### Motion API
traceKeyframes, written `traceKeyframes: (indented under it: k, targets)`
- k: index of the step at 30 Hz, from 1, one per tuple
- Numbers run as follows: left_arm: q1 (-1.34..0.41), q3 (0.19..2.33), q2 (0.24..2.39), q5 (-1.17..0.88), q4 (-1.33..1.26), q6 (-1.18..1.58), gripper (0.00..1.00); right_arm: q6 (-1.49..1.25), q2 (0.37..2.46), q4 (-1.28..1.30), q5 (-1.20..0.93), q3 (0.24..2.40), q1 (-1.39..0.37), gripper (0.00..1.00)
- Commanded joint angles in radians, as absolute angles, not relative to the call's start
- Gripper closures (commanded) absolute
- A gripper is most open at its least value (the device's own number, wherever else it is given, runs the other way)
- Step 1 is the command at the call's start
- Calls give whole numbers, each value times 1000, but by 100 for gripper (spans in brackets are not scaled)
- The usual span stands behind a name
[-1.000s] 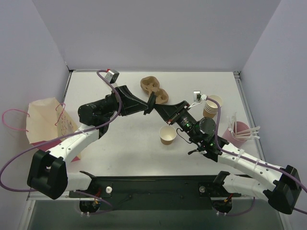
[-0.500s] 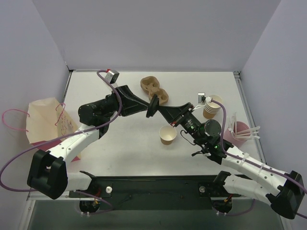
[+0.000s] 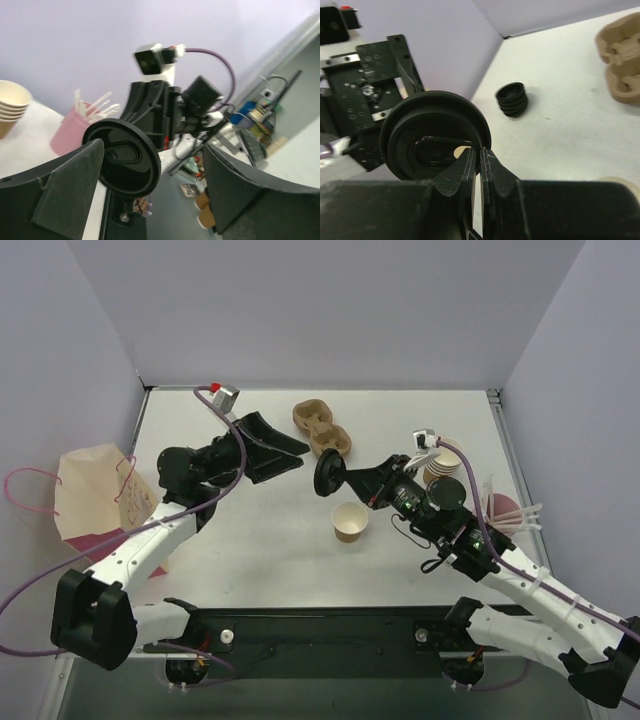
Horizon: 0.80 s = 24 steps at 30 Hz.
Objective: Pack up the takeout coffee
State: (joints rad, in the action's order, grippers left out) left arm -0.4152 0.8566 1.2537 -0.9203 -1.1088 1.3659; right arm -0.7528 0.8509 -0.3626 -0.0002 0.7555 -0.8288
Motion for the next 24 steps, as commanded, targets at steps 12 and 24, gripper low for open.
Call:
traceKeyframes:
  k: [12,24]
  targets:
    - [-212,864,963,-537,71,486,3,-397,1181,621,118,1176,-787,100]
    - [-207,775,905,-531,67,474,3,-308,1468,784,156,1370,-762,100]
